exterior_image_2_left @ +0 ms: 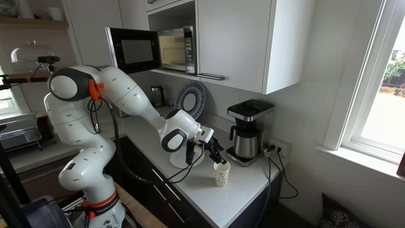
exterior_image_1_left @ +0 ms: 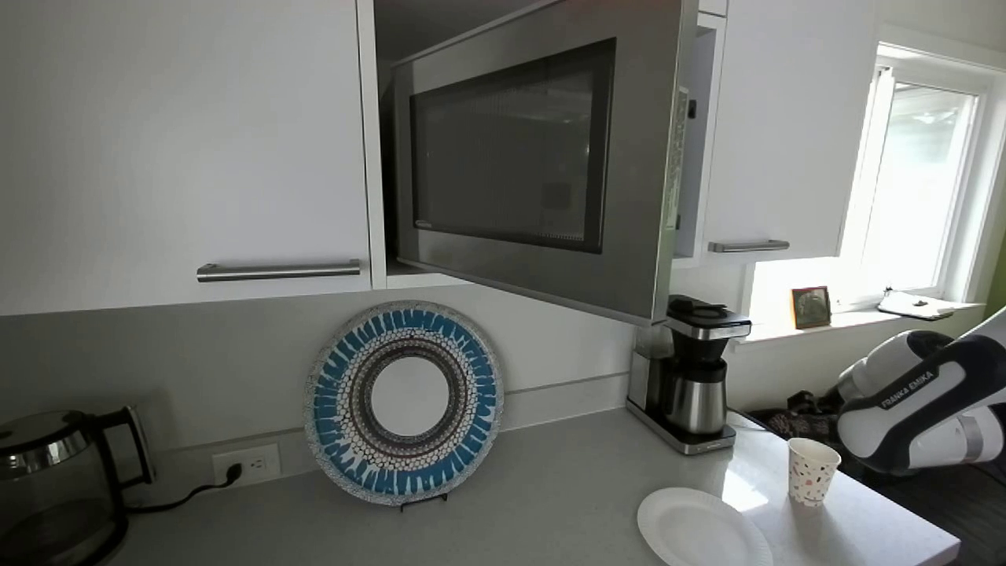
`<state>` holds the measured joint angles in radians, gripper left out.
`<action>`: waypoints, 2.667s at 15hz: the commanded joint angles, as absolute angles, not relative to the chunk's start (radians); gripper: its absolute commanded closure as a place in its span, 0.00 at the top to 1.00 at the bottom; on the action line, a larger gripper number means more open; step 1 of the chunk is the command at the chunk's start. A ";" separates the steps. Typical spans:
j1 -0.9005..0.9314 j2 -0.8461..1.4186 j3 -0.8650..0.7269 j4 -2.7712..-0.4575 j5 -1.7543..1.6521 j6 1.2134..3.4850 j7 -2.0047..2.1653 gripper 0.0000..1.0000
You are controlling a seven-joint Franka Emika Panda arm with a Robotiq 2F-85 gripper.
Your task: Remove the styrofoam cup from the microwave and put it on the right in front of the coffee maker and then close the door of the microwave
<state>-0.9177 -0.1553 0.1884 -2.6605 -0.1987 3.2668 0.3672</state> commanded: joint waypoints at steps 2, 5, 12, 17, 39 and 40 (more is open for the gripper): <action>-0.850 -0.371 0.159 -2.709 -0.205 3.089 0.329 1.00; -0.737 -0.496 0.084 -2.703 -0.179 2.954 0.222 1.00; -0.467 -0.748 0.008 -2.636 -0.207 2.618 0.047 1.00; -0.424 -0.761 0.006 -2.612 -0.222 2.587 0.097 1.00; 0.287 -0.995 0.055 -2.439 0.037 2.042 -0.258 1.00; 0.302 -0.992 0.057 -2.433 0.041 2.042 -0.261 1.00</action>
<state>0.3116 -0.9929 0.0513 -2.4362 0.0322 2.0440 -0.2538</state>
